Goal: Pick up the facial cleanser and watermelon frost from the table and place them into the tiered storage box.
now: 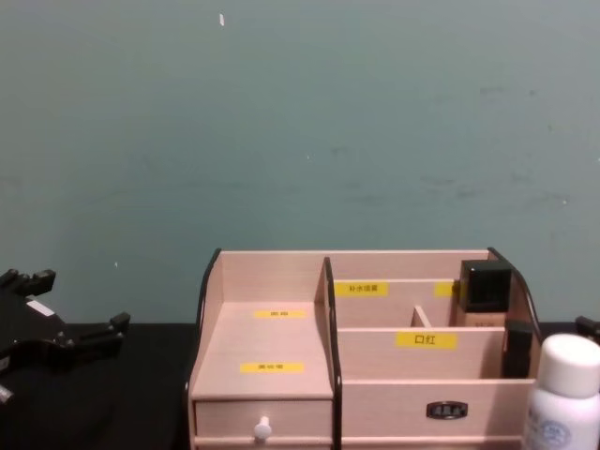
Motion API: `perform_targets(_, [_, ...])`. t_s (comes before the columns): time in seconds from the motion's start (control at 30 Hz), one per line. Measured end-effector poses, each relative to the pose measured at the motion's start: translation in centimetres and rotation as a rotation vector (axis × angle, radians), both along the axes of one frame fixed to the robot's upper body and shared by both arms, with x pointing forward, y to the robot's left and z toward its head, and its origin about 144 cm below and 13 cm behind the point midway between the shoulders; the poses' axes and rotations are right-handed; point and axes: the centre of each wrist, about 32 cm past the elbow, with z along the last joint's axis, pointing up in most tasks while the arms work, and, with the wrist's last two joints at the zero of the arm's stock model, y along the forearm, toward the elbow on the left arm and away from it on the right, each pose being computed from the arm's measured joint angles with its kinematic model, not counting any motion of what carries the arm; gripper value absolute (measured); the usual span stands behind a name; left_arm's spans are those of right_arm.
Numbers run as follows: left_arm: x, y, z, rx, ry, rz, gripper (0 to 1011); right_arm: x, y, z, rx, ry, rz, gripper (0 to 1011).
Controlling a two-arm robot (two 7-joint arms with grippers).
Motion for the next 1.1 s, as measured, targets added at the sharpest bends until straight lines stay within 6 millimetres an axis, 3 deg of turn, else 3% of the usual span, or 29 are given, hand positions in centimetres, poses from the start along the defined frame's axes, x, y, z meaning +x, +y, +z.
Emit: perform_targets(1.1, [0.00, 0.00, 0.00, 0.000, 0.000, 0.000, 1009, 0.00, 0.00, 0.00, 0.000, 0.000, 0.000, 1002])
